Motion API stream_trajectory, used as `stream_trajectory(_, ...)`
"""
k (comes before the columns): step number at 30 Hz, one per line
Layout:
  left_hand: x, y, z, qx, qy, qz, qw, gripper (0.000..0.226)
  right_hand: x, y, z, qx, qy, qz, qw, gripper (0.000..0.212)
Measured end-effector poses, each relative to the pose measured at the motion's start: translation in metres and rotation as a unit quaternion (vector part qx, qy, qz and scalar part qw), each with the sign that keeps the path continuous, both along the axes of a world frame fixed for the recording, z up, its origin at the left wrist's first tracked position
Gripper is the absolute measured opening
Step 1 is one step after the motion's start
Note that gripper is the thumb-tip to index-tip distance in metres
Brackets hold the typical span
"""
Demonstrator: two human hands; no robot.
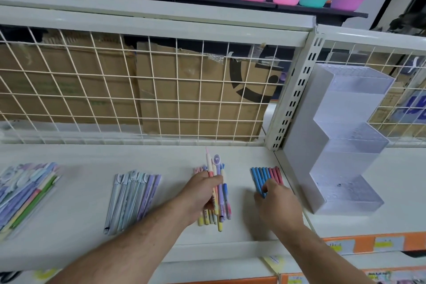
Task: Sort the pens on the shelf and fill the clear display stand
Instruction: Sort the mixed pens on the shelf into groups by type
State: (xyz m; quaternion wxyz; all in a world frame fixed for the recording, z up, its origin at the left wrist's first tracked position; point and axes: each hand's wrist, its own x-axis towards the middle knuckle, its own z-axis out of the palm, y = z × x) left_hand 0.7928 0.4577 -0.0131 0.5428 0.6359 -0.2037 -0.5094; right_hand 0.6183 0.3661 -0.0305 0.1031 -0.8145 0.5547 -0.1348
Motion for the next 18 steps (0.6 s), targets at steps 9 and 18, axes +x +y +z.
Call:
stream_trajectory(9, 0.012, 0.022, 0.004, -0.026, -0.001, -0.016, 1.000, 0.011, 0.041, 0.053, 0.034, 0.302, -0.304, 0.144, 0.892, 0.024)
stream_trajectory(18, 0.041, 0.054, 0.000, -0.018, -0.014, -0.007, 1.000, 0.012, 0.080, 0.086, 0.031, 0.341, -0.306, 0.126, 0.880, 0.013)
